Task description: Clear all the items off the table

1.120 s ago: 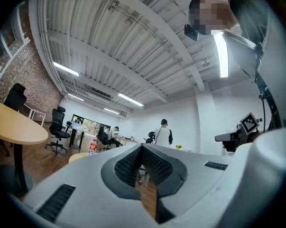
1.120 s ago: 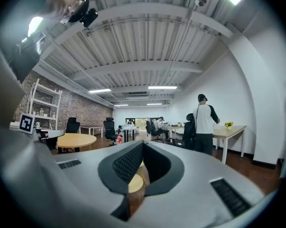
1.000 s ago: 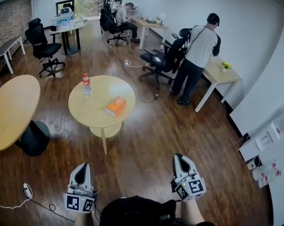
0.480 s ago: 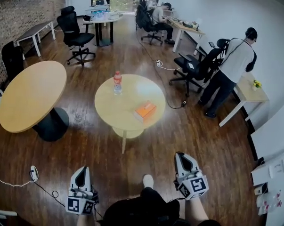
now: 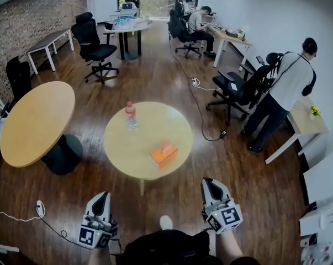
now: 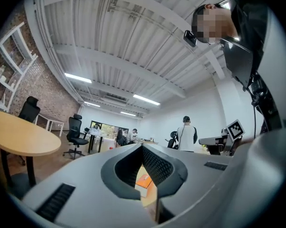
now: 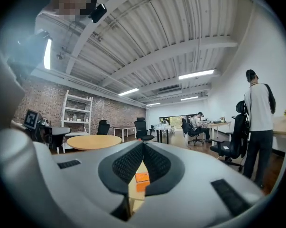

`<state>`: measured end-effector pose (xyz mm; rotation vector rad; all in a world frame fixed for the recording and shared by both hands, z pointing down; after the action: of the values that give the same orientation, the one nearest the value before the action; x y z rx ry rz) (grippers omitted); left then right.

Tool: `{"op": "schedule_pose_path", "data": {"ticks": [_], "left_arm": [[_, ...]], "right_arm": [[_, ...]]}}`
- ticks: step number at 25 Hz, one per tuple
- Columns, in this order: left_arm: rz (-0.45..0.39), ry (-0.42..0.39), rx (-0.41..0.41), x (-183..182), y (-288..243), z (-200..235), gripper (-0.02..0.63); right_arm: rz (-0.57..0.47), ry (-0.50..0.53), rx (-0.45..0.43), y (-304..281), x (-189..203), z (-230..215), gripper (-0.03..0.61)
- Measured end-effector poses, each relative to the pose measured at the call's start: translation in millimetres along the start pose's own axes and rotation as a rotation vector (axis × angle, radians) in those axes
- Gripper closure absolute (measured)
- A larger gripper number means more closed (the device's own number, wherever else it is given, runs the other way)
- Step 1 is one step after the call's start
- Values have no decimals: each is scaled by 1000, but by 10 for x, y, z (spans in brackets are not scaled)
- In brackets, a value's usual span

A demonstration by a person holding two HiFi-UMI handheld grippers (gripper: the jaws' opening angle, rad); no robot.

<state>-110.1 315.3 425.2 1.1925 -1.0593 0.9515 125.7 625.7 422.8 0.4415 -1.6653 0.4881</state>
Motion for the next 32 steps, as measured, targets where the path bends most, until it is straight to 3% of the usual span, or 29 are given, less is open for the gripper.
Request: {"op": "schedule_pose_path", "data": {"ticks": [3, 11, 15, 17, 19, 22, 27, 32], "left_arm": [[7, -48, 41, 66, -587, -173, 611], [36, 43, 113, 275, -1464, -438, 611], [59, -11, 126, 375, -1716, -398, 611], [100, -50, 168, 451, -1855, -401, 611], [153, -39, 229, 590, -2003, -420, 603], [256, -1, 324, 855, -2224, -463, 481], [428, -5, 454, 1184, -2558, -632, 336], [546, -86, 493, 1659, -2873, -647, 224]], "right_arm": [[-20, -34, -1, -180, -43, -359, 574], [-22, -112, 21, -358, -21, -1039, 574], [-20, -140, 73, -369, -7, -1289, 574], [-42, -154, 109, -354, -46, -1344, 574], [-58, -165, 149, -330, -64, -1384, 574], [-72, -194, 191, -316, -60, -1399, 574], [-71, -214, 248, -264, -37, -1375, 574], [-41, -253, 308, -262, 187, -1411, 574]]}}
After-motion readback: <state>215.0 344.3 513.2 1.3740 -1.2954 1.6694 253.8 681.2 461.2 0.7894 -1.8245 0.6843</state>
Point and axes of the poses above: the fingertips, and each gripper's own axes: y backward along the fingers, z to its left, x out of its underside, the point moved 7 cm from there along y, backward along the fingers, and after that the axes turned 4 degrees about -y, right-handed, at the moved point
